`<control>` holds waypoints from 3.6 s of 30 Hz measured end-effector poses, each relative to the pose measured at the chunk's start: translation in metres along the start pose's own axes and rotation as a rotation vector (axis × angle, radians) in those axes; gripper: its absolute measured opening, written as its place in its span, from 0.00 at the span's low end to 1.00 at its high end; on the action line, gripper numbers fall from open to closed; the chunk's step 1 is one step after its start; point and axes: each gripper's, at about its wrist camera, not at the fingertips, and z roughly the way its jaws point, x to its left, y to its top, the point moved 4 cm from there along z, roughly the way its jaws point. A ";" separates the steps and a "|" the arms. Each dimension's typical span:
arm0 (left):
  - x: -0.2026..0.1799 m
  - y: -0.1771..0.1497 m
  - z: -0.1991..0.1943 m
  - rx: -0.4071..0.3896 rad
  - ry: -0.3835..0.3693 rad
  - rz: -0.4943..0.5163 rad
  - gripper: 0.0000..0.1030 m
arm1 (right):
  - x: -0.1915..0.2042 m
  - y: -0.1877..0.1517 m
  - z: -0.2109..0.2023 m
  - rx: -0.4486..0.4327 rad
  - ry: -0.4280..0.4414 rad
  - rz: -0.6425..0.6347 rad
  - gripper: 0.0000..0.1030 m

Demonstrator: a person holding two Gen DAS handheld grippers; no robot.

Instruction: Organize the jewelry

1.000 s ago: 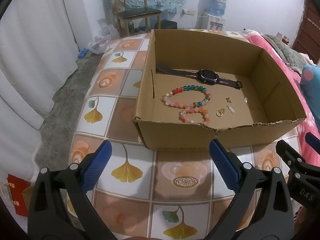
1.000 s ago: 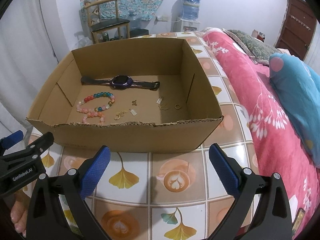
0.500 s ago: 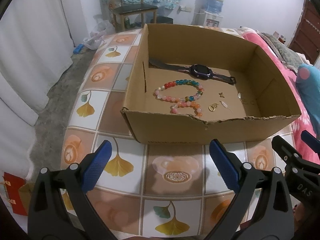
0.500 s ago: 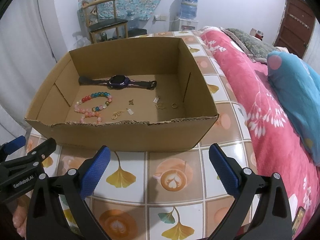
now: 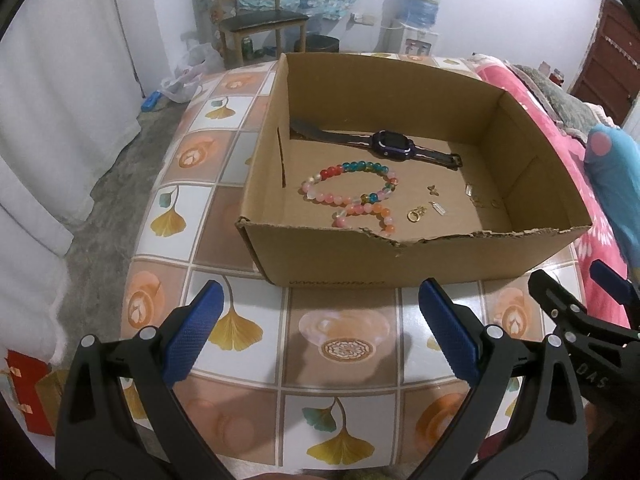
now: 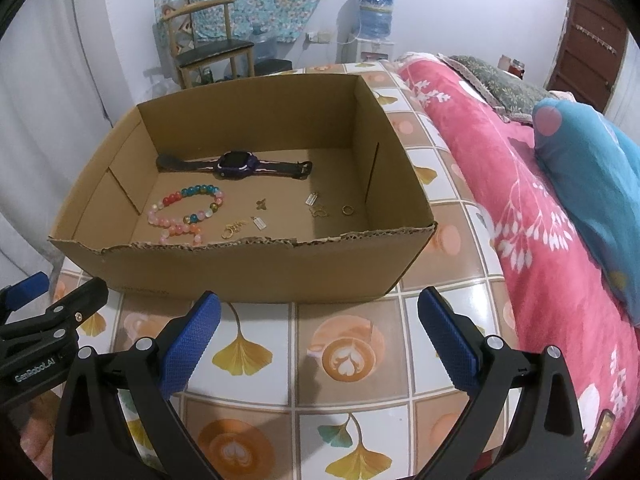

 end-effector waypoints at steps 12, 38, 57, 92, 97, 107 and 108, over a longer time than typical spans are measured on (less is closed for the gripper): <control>-0.003 0.005 -0.003 0.003 0.033 0.017 0.92 | 0.010 -0.007 0.008 0.002 0.041 0.002 0.93; 0.006 0.006 0.008 0.032 0.037 0.002 0.92 | 0.008 -0.001 0.013 -0.003 0.032 0.024 0.93; 0.003 0.006 0.011 0.040 0.016 0.006 0.92 | 0.000 0.002 0.011 -0.005 0.035 0.040 0.93; 0.008 0.002 0.007 0.036 0.031 -0.017 0.92 | 0.008 0.002 0.007 -0.017 0.052 0.019 0.93; 0.009 0.003 0.008 0.036 0.033 -0.016 0.92 | 0.008 0.003 0.008 -0.015 0.053 0.016 0.93; 0.014 0.005 0.012 0.037 0.033 -0.026 0.92 | 0.011 0.004 0.010 -0.009 0.050 0.010 0.93; 0.015 0.006 0.012 0.037 0.033 -0.027 0.92 | 0.011 0.005 0.011 -0.008 0.050 0.009 0.93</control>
